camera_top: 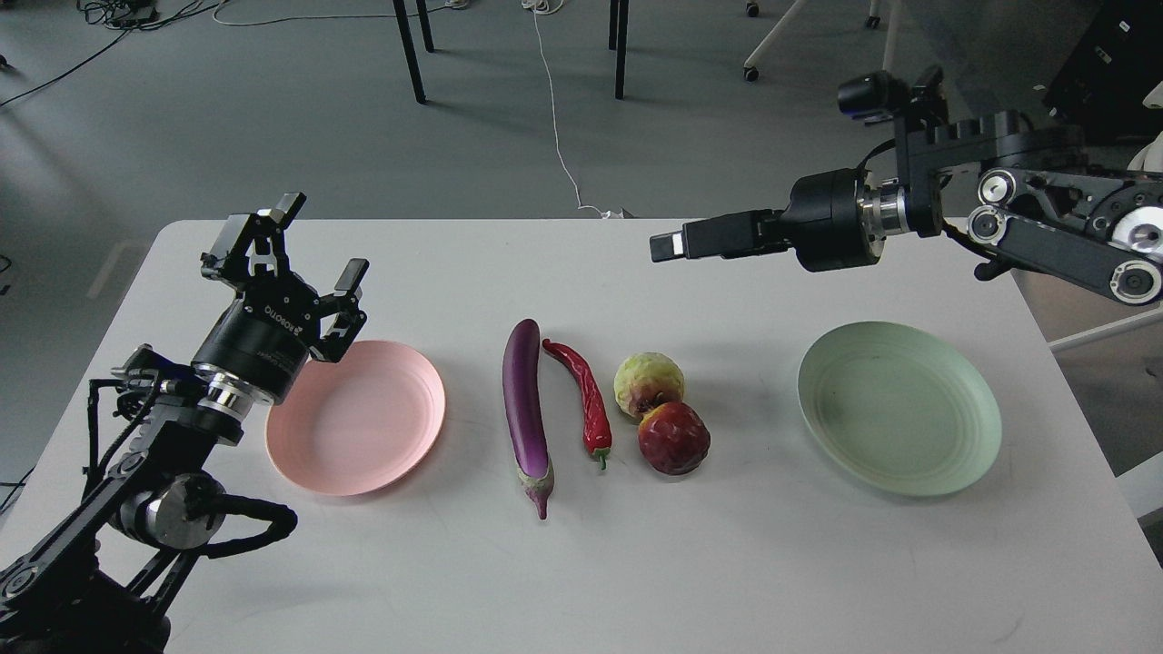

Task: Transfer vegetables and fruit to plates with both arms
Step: 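Move the right gripper toward the pale peach beside the apple, then lower the right gripper onto the pale peach and close it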

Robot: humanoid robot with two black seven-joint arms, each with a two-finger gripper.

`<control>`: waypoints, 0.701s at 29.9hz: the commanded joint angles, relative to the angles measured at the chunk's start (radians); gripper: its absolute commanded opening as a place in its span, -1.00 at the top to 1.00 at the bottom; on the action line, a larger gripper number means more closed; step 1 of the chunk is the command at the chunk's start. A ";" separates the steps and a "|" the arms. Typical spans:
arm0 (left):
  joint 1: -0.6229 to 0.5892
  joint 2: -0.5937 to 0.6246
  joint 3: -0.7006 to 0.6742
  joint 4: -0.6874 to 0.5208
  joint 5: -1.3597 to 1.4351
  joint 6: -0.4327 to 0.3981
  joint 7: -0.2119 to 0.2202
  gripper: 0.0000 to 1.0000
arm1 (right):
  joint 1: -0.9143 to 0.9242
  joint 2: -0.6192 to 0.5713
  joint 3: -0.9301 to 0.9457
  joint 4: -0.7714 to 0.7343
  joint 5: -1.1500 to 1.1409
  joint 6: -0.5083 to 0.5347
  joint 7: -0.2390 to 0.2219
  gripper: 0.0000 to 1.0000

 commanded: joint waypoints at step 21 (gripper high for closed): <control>0.000 0.004 -0.013 -0.004 -0.001 0.000 -0.019 -0.96 | -0.071 0.406 -0.265 -0.315 -0.160 0.000 0.000 -0.97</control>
